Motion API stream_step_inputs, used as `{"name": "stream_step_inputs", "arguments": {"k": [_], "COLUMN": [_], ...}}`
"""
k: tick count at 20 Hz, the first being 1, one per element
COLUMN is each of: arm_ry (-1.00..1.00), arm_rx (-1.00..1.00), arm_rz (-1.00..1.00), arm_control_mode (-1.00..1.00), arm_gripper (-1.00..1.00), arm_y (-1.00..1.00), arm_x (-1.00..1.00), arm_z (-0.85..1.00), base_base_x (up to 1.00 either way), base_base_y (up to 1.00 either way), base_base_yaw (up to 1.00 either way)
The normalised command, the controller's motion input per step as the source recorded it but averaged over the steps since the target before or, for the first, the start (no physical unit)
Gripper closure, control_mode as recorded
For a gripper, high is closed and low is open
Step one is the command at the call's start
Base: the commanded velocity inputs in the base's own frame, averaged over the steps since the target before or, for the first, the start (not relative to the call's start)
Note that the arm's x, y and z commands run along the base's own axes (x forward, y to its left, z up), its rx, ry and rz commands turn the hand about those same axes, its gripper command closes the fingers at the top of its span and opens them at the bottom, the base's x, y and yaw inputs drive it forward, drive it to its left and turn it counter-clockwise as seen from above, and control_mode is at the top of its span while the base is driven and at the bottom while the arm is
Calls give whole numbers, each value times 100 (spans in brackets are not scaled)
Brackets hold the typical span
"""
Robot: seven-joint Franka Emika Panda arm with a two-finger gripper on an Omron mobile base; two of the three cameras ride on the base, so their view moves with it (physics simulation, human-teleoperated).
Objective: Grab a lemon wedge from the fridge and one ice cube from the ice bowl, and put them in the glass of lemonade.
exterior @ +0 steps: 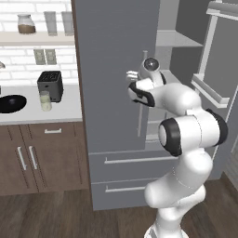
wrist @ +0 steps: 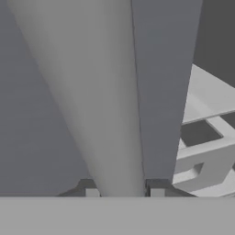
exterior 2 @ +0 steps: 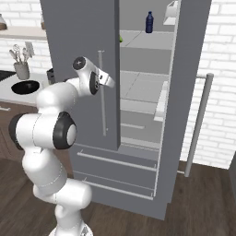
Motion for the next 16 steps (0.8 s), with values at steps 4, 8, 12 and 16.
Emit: {"name": "stream_step_inputs", "arguments": {"k": [4,8,12,16], "arm_ry": [-10,-8,-1,0], "arm_rx": [6,1,-2,-11], "arm_rz": [4,8,13,15], "arm_control_mode": [-100,-100,-100,-100], "arm_gripper": [100,100,100,100], "arm_y": [36,63,76,94], "arm_x": [-49,-74,-82,-98], "arm_z": [28,43,68,83], "base_base_x": [0,0,0,0], "base_base_y": [0,0,0,0], "base_base_yaw": [0,0,0,0]}}
